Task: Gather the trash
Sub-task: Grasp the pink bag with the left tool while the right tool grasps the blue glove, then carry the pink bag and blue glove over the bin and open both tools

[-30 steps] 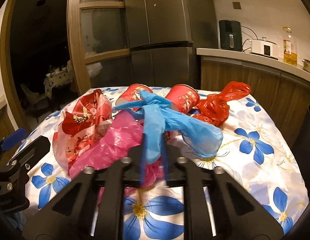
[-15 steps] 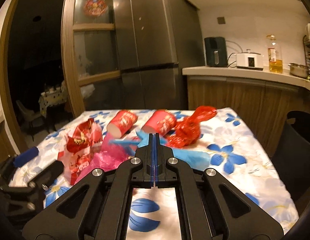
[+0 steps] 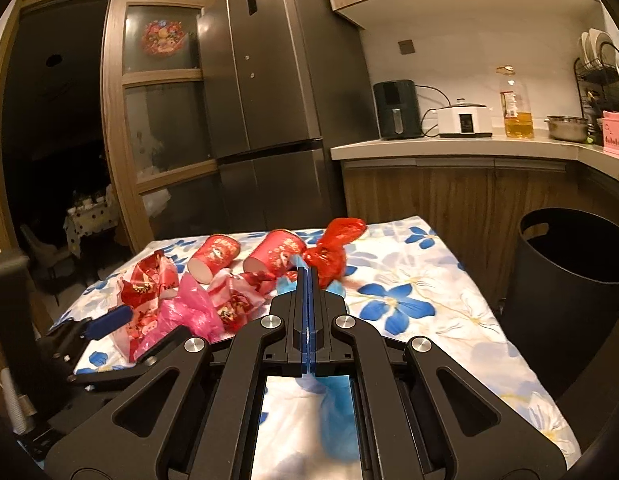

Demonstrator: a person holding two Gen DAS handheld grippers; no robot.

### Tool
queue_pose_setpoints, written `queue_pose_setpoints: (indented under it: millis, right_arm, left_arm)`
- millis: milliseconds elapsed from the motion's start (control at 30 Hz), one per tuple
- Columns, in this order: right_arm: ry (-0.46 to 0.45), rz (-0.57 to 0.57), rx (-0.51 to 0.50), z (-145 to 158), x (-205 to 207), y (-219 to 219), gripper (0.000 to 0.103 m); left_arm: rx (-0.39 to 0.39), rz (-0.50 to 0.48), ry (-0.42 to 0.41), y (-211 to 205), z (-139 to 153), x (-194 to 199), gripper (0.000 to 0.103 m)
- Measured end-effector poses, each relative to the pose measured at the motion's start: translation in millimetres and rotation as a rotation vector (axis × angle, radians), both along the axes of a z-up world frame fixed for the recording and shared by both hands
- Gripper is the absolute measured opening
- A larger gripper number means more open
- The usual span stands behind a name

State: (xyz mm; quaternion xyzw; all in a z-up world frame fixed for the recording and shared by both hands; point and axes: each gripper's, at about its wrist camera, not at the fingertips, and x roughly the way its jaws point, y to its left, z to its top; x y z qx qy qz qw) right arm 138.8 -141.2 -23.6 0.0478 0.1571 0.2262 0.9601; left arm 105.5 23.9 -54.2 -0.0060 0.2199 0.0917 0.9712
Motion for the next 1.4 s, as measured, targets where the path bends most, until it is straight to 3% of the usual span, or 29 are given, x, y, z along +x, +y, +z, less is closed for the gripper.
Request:
queue_pose_setpoints:
  millis: [67,133,200,300,400,767,1100,1400]
  right_arm:
    - [-0.006,-0.005,0.002,0.4,-1.2,-4.6,0.0]
    - [-0.007,-0.007,0.006,0.1,-2.0,-8.3,0.0]
    - [-0.007,-0.009,0.007,-0.2,-2.8,-10.6,0.0]
    - [-0.006,-0.01,0.007,-0.8,-3.3,-13.2,0.0]
    - [-0.009,-0.013,0.008,-0.9,-5.3,-16.7,0.0]
    - [-0.047,-0.043,0.0,11.0,-14.0,-34.6,0.0]
    - [-0.1,-0.12,-0.009,32.9,-14.1,-67.8,0.0]
    - [-0.163,-0.247,-0.016,57.0,-9.5,-116.8,0.0]
  left_arm:
    - [-0.003,0.002,0.042,0.4,-4.3,9.7,0.075]
    - [0.002,0.001,0.091,-0.9,-9.4,17.8,0.061]
    - [0.01,0.0,0.122,-2.7,-13.1,22.3,0.038]
    - [0.001,-0.022,0.154,-4.2,-17.6,23.9,0.019]
    - [-0.012,-0.04,0.149,-4.8,-17.4,20.5,0.009]
    - [-0.05,-0.134,0.001,-26.0,28.8,-15.2,0.007]
    - [-0.077,-0.257,-0.057,-70.4,66.0,9.0,0.007]
    - [-0.072,-0.379,-0.114,-137.1,98.5,45.1,0.007]
